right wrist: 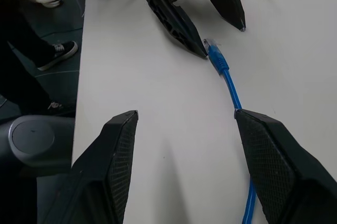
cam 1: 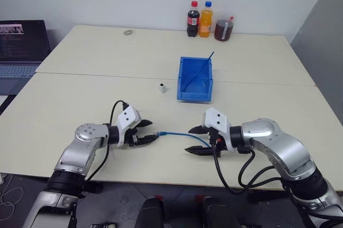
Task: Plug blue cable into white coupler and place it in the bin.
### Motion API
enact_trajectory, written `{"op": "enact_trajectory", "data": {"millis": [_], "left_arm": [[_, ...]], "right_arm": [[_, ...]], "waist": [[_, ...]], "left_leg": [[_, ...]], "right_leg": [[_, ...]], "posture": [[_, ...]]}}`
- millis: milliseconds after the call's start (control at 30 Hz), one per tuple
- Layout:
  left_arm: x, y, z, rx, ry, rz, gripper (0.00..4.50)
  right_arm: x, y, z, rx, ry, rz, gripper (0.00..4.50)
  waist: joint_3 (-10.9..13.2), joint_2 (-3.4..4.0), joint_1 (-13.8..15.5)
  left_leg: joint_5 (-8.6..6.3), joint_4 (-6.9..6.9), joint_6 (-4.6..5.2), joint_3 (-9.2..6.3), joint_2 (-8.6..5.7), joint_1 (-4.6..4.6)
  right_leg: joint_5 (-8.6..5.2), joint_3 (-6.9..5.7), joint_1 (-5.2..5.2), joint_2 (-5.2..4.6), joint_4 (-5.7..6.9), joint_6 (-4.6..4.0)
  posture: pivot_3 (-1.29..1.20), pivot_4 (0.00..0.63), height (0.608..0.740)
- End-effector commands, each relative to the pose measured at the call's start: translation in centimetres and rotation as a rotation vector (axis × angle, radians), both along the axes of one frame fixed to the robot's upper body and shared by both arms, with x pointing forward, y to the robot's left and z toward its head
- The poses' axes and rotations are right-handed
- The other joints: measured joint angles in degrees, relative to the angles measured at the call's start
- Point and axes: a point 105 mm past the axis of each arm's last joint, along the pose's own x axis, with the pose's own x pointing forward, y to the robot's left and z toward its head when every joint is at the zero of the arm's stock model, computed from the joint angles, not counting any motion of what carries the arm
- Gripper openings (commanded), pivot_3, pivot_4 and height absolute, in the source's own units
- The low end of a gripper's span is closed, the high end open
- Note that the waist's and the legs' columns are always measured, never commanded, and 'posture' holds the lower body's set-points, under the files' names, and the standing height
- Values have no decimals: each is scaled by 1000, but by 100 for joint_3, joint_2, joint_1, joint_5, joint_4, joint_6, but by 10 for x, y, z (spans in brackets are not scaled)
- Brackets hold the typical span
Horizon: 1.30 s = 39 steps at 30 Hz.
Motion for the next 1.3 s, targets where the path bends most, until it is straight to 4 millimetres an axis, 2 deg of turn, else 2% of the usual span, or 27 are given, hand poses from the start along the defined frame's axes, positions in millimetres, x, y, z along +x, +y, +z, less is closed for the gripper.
{"op": "enact_trajectory", "data": {"millis": [33,133,433,733,1100,1200,1300], "left_arm": [[-24,-9,-35,69,133,-97,2339],[-30,-12,-37,64,145,-114,1912],[-33,-14,-35,47,105,-110,115],[-19,-32,10,-133,-130,-69,2],[-13,-49,61,-144,-559,-178,0],[-13,-54,71,-195,-610,-184,0],[-11,-56,77,-253,-590,-163,0]], "right_arm": [[0,-2,14,11,-75,-9,3112],[2,-3,15,11,-89,-18,3112],[7,-8,19,38,-102,-60,3112],[-7,-18,12,99,-54,-89,3112],[-19,-22,4,235,73,-195,3112],[-16,-23,5,324,125,-267,3112],[-8,-22,9,428,174,-338,3112]], "waist": [[-5,2,0],[-10,5,-4],[-13,8,-8],[-12,6,6],[-10,3,-11],[-11,3,-11],[-10,3,-27]], "left_leg": [[0,0,0,0,0,0],[0,-1,0,2,0,1],[0,-3,0,3,1,11],[-1,-6,0,-2,2,14],[-1,-7,0,-4,6,11],[-1,-7,0,-1,5,10],[-1,-7,0,-2,7,12]], "right_leg": [[0,0,0,0,0,0],[0,2,1,0,-3,0],[-2,3,13,0,-6,2],[1,-3,29,-2,-29,5],[3,-1,29,4,-35,8],[4,2,29,2,-37,9],[5,3,29,5,-35,11]], "posture": [[0,150,740],[0,150,740],[0,150,740],[0,150,740],[0,150,740],[0,150,740],[0,150,740]]}}
